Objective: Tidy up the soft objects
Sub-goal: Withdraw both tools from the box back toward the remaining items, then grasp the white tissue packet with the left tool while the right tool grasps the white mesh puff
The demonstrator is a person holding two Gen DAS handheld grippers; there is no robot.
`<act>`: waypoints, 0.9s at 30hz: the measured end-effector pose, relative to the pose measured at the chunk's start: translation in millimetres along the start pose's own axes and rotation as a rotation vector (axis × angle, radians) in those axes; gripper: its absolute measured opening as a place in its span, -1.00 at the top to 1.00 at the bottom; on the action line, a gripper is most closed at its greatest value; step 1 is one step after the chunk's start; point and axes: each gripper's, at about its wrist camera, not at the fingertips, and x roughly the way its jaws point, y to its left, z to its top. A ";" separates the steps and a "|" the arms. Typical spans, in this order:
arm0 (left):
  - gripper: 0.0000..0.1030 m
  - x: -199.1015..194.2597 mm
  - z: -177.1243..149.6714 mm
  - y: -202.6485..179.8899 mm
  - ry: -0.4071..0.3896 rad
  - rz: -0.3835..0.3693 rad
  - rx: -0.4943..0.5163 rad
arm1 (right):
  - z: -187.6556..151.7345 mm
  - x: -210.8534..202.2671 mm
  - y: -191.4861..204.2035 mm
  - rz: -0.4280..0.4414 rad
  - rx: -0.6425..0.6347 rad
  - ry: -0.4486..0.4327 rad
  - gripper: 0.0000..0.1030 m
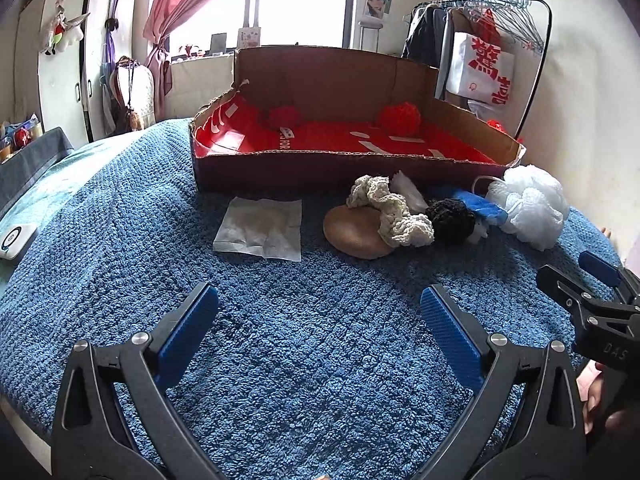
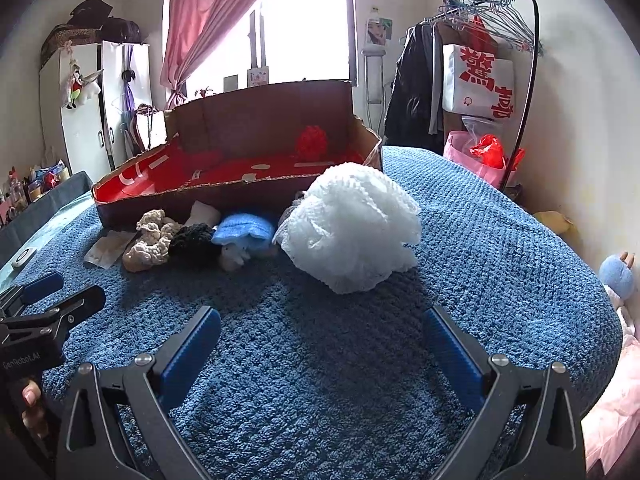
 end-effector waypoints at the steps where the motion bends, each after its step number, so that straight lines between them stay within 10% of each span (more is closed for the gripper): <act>1: -1.00 0.4 1.9 0.9 0.006 0.001 0.000 | 1.5 0.9 -0.4 0.000 0.001 0.004 -1.00; 27: -0.92 56.7 57.7 36.5 0.228 -0.006 0.067 | 62.0 56.2 -42.0 0.066 0.056 0.181 -1.00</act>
